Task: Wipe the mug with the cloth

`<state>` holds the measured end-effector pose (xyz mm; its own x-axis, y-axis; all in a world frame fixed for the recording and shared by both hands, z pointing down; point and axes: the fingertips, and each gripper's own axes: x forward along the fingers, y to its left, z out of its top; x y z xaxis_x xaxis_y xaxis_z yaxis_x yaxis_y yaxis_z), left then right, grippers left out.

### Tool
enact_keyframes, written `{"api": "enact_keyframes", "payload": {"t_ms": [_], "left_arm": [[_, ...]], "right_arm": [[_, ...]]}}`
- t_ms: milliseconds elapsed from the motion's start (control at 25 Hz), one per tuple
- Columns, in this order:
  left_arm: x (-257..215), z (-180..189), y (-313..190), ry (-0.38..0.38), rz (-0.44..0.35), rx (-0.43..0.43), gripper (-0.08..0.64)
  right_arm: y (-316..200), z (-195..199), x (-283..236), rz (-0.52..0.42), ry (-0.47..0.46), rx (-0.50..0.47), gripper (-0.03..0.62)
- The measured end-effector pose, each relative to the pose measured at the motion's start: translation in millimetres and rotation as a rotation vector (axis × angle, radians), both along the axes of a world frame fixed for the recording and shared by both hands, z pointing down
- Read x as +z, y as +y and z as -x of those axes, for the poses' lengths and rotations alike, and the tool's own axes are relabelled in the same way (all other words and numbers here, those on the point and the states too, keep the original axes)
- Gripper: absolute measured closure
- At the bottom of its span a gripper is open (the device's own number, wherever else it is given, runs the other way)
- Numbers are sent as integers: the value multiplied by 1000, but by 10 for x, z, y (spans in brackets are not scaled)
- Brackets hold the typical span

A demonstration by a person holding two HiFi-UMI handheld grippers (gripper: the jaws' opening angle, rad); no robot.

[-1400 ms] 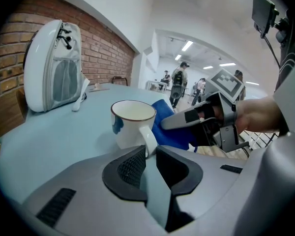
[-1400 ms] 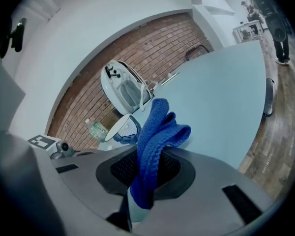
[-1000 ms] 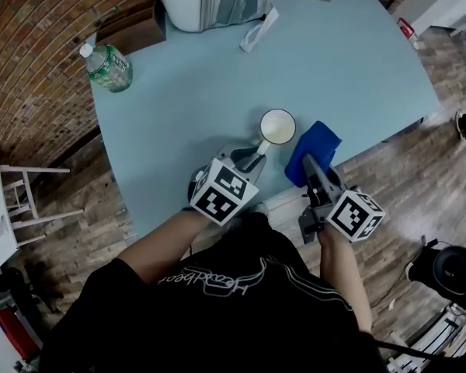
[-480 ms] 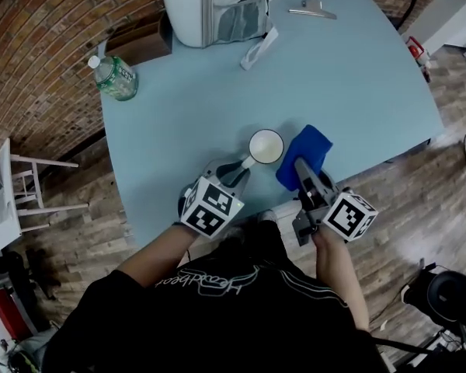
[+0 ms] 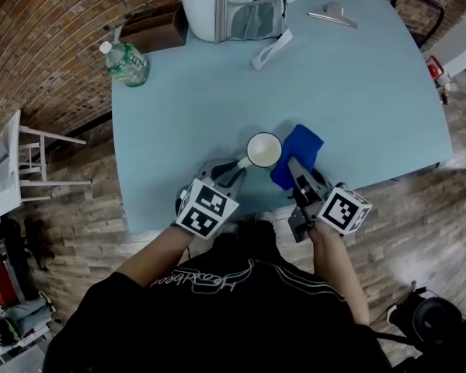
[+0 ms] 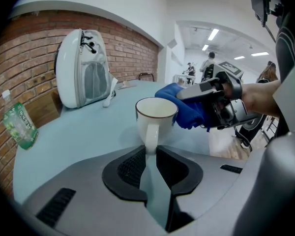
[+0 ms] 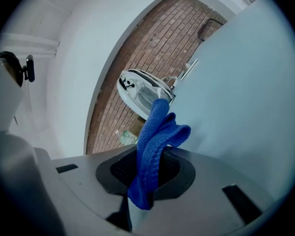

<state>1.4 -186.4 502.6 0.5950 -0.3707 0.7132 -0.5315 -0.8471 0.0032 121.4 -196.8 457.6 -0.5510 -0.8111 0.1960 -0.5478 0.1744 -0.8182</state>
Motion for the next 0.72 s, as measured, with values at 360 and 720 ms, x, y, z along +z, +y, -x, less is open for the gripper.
{"api": "enact_keyframes", "payload": {"t_ms": [360, 720], "left_arm": [[-11, 10, -24, 10, -20, -45, 486], [-33, -3, -63, 26, -68, -56, 486]], "right_arm": [[-49, 38, 360, 109, 166, -176, 531], [-44, 2, 403, 106, 259, -263, 531]]}}
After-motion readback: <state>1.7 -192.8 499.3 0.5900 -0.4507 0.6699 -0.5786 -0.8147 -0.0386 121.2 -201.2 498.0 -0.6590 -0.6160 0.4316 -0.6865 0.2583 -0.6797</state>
